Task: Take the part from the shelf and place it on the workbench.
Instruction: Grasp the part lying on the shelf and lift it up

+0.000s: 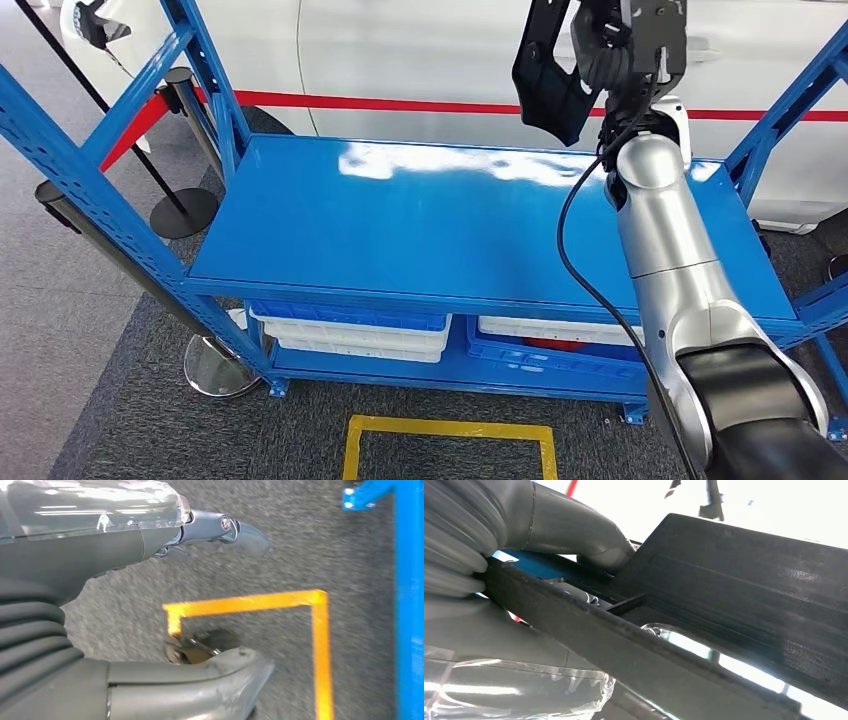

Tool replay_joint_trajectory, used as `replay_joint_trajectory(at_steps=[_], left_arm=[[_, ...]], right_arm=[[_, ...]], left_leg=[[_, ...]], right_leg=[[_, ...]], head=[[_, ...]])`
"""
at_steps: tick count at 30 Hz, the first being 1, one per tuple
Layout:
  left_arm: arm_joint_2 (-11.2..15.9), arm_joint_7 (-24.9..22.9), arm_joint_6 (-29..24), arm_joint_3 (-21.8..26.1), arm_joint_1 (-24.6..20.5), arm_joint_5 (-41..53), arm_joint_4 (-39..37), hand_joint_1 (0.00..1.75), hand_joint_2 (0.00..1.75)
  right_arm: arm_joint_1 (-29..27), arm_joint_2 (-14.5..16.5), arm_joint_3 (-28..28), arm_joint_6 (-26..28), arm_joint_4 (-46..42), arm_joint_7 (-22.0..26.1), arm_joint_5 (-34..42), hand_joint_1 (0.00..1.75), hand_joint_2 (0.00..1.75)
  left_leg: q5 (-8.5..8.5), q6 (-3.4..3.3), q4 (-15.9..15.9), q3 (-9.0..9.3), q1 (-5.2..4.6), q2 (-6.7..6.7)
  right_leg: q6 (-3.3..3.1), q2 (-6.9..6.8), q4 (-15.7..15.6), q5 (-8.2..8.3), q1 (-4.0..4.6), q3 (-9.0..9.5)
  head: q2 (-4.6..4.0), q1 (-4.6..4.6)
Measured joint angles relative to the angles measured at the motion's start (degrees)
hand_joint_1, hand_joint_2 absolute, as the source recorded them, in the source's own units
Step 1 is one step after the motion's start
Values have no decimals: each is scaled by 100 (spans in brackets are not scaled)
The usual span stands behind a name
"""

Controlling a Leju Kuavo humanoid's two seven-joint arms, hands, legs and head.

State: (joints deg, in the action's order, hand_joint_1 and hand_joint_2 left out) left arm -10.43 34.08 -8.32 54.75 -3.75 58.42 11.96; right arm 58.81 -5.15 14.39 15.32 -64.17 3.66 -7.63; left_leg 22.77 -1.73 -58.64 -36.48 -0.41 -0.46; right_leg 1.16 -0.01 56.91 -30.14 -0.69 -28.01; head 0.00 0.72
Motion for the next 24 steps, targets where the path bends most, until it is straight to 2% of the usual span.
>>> replay_joint_trajectory(at_steps=[3,8,24], left_arm=[[-17,75,178,114,-15,-47,0,0,175],[-33,-183,182,168,-38,74,0,0,175],[-30,31,768,292,-49,-59,0,0,175]], right_arm=[[-186,-122,3,-30,-393,20,196,175,175],[-542,-189,9,-19,-832,87,391,175,175],[-1293,-225,89,-199,-1266,400,720,175,175]], left_leg=[[0,0,0,0,0,-1],[0,0,1,1,1,0],[5,-6,-7,-4,-9,-2]], right_leg=[[0,-1,0,0,1,1],[0,0,1,0,3,1],[4,-2,-3,1,-5,3]], head=[[0,1],[0,1],[0,-1]])
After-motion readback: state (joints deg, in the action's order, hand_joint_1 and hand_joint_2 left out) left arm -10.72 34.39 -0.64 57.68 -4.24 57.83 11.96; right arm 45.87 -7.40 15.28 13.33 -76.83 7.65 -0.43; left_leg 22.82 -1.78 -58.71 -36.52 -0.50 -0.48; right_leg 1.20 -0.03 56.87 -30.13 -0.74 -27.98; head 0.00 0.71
